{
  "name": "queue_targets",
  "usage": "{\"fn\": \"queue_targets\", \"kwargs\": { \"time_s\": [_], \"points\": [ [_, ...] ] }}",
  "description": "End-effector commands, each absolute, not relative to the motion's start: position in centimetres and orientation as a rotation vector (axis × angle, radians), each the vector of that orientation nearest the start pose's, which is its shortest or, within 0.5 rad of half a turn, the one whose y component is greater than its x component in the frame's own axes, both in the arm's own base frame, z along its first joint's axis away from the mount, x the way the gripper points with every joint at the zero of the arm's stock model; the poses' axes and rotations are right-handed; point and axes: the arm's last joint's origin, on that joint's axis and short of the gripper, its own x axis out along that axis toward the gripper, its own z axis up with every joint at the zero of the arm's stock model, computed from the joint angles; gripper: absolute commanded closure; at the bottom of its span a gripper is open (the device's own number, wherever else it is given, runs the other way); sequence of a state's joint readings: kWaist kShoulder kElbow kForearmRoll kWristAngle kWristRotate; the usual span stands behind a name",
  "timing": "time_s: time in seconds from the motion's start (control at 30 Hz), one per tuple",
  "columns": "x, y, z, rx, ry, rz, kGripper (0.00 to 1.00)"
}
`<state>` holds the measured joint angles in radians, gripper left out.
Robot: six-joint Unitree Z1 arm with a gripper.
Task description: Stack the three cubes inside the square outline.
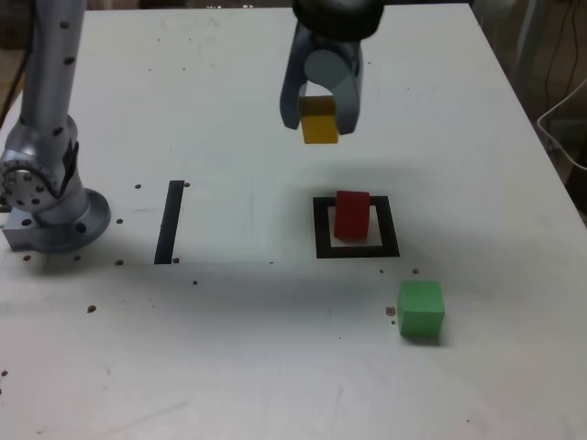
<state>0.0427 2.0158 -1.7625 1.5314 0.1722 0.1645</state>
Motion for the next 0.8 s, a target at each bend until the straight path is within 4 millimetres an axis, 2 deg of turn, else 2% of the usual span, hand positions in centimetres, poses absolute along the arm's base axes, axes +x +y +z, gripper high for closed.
{"fn": "queue_targets", "kwargs": {
  "time_s": [0.0,0.2,0.77],
  "points": [
    [35.6,1.6,30.6,0.252,1.806,0.005,0.72],
    [36.6,-0.4,31.1,0.266,1.796,0.002,0.72],
    [36.6,-2.0,28.9,0.190,1.876,0.026,0.72]
  ]
}}
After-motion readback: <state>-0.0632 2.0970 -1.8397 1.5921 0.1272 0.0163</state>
